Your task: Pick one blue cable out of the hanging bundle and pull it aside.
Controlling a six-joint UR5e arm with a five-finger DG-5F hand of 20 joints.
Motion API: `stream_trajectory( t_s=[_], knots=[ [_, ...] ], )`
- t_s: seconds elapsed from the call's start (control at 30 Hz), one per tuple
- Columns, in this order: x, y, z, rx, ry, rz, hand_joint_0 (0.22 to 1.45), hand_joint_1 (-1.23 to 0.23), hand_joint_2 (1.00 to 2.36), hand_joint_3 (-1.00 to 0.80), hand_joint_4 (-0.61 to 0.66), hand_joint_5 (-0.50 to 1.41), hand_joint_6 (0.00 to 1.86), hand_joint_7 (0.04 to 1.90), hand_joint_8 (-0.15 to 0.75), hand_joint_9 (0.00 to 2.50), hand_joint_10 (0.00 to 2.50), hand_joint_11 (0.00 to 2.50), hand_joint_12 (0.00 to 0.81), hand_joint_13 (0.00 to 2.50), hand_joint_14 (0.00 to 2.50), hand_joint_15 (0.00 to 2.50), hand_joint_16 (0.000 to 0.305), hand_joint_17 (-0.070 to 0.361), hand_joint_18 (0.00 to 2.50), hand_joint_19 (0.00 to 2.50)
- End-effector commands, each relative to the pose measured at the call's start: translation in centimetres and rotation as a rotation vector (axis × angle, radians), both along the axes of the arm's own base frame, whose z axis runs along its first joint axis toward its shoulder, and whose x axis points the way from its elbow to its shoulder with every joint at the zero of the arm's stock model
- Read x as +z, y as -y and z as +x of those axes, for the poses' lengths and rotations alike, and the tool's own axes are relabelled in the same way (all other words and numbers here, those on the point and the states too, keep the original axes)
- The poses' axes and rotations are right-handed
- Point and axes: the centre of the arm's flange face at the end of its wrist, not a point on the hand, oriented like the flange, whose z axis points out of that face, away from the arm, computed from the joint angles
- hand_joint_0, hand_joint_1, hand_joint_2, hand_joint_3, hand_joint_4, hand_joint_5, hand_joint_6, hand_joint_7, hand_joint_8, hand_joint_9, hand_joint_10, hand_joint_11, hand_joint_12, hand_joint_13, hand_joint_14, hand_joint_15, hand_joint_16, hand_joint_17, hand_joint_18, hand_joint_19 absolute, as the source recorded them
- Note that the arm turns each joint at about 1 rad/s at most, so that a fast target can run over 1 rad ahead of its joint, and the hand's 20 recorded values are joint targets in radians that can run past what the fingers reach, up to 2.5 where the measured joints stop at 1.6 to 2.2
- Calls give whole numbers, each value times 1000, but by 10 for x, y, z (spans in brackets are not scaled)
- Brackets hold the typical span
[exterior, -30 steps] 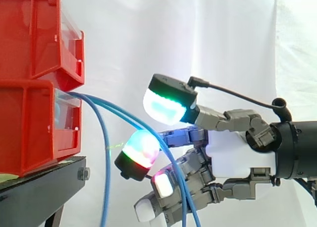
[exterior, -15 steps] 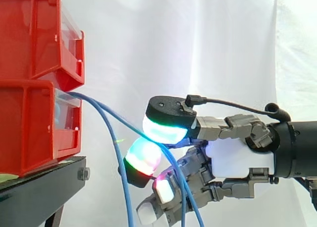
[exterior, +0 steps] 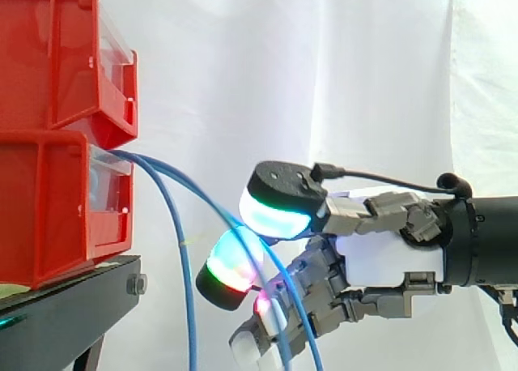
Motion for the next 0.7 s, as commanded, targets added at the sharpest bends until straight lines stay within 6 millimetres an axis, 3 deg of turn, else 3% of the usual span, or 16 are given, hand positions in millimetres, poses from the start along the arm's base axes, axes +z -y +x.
stream_trajectory(
  t_s=[0.0,0.1,0.23,0.67],
  knots=[
    [7,5,-1,-5,3,-28,509,-446,1000,-500,92,-148,882,918,386,1124,14,518,393,827,16,440,46,103,697,493],
    [17,8,-3,-8,10,-50,530,-403,1000,-500,85,-148,871,954,385,1116,15,517,392,819,16,454,46,103,676,520],
    [22,9,-4,-10,12,-70,578,-555,1009,-377,93,-158,872,964,384,1106,15,522,385,816,17,456,44,100,664,533],
    [24,13,-4,-25,0,-141,615,-792,1019,-191,63,-171,912,990,368,1070,16,555,376,821,17,454,45,100,715,525]
  ],
)
